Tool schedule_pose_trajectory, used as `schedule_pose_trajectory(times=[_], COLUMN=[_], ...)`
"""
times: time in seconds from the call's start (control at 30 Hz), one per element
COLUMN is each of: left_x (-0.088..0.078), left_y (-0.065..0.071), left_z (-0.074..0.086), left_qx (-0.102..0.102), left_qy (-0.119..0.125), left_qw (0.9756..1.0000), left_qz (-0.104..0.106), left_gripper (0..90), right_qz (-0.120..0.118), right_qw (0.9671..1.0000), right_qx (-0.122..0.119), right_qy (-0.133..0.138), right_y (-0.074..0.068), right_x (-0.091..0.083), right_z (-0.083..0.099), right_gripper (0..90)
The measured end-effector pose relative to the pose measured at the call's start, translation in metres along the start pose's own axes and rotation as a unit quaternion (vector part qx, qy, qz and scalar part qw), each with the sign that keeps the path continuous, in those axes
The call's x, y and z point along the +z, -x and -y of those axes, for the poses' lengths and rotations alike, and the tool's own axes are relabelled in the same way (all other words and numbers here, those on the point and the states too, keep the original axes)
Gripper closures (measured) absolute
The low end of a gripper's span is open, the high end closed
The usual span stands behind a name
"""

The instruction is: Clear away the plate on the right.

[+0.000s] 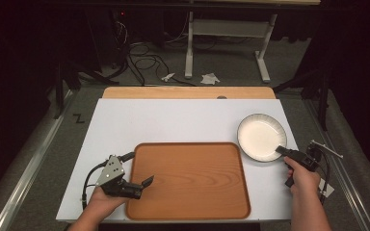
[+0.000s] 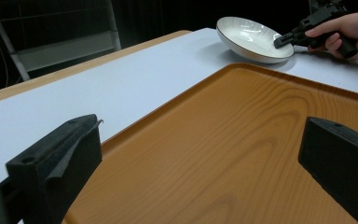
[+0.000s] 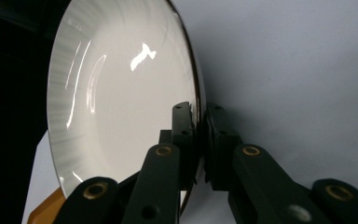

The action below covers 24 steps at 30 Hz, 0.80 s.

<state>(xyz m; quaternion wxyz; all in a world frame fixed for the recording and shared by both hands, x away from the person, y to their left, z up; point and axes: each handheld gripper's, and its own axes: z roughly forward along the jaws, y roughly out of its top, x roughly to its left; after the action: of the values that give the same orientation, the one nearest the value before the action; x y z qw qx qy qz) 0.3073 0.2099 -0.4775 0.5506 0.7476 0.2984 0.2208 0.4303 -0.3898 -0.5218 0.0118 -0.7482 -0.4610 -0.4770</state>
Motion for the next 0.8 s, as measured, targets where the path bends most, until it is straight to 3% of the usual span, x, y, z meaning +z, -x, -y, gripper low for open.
schedule_pose_trajectory(times=[0.17, 0.63, 0.8], left_x=[0.000, -0.003, -0.004], left_y=[0.000, -0.002, -0.002], left_z=[0.000, -0.001, -0.002], left_qx=[-0.001, -0.002, -0.001], left_qy=[0.001, 0.006, 0.008], left_qw=[1.0000, 1.0000, 1.0000], left_qz=[-0.001, -0.004, -0.004], left_gripper=[0.4, 0.3, 0.4], right_qz=[-0.004, -0.006, -0.022], right_qw=[0.9999, 0.9996, 0.9984], right_qx=[-0.012, -0.016, -0.039], right_qy=[0.007, 0.024, 0.034], right_y=[-0.001, 0.000, -0.008], right_x=[-0.006, -0.025, -0.032], right_z=[-0.002, -0.005, -0.004], right_gripper=[86.0, 85.3, 85.4])
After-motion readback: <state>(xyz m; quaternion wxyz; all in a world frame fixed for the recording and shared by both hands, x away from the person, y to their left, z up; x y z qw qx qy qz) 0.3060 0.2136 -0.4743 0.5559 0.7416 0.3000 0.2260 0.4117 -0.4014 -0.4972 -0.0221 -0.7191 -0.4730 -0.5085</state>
